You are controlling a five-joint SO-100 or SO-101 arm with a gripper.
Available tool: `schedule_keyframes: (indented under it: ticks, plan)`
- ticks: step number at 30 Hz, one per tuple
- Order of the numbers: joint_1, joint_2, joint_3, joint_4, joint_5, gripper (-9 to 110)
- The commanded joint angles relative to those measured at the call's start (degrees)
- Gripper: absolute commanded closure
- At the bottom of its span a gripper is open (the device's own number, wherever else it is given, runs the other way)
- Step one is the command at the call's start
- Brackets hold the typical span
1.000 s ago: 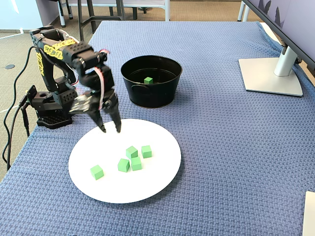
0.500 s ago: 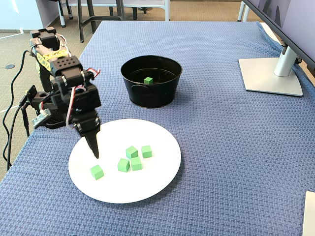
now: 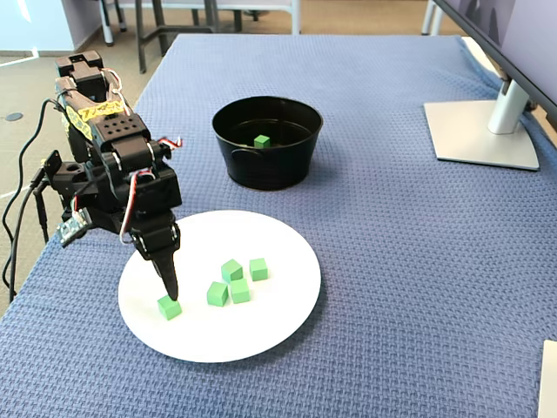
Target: Pick up the green cubes from the white plate and place them in the black recipient
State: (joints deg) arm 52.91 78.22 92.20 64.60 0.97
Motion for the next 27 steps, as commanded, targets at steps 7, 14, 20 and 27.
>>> schedule_keyframes:
  ticks: [7,14,20,27]
  plan:
    - [-0.88,-7.65,-12.74,6.86,0.88,80]
    - [-0.18,-14.15,-21.09,10.90,0.62,82]
    - [0.79,-18.63,-25.49,13.18,-0.79,86]
    - [1.32,-19.42,-25.40,11.78,-1.76,90]
